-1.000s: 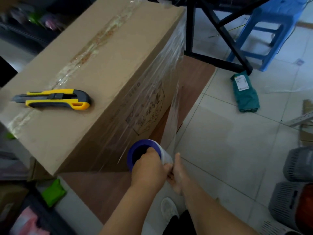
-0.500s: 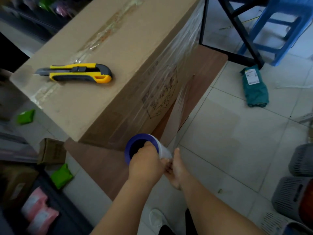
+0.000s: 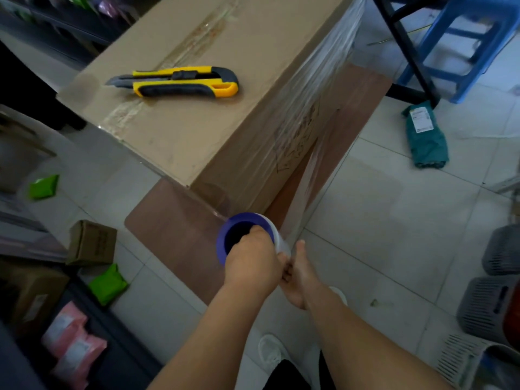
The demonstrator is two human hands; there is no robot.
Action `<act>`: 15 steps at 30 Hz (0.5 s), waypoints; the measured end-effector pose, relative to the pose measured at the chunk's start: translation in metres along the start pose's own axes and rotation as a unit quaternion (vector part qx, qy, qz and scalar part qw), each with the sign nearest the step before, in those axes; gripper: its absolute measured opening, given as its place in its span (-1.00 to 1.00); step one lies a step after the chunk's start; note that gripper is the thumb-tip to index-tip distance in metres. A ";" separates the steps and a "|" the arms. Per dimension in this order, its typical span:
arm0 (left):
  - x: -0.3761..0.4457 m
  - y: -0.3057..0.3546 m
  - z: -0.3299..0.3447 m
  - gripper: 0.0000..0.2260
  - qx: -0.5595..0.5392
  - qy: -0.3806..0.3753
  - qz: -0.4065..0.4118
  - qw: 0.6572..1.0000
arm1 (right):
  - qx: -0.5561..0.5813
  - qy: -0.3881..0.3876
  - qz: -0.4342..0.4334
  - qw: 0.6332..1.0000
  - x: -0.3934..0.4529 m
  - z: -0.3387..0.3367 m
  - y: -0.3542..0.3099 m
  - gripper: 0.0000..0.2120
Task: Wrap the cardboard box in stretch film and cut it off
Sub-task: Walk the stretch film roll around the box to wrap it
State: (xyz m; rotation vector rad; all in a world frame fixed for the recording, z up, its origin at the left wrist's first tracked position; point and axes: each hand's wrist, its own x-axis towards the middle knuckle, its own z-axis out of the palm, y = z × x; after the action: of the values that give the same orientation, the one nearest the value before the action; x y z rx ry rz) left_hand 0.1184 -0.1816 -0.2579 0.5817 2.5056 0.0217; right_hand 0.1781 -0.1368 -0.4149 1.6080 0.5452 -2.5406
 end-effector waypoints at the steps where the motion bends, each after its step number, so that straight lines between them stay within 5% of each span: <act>1: -0.001 -0.001 0.000 -0.62 -0.003 -0.001 -0.001 1.000 | -0.005 -0.003 -0.001 1.000 0.001 0.000 0.003 -0.41; 15: -0.010 -0.035 0.003 -0.66 -0.053 -0.013 -0.010 0.998 | -0.013 -0.006 -0.026 1.000 -0.005 0.010 0.033 -0.40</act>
State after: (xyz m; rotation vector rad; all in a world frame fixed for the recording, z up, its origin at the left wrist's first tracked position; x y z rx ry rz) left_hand 0.1135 -0.2173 -0.2602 0.5095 2.4681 0.1363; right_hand 0.1802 -0.1715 -0.4151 1.5896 0.6240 -2.5671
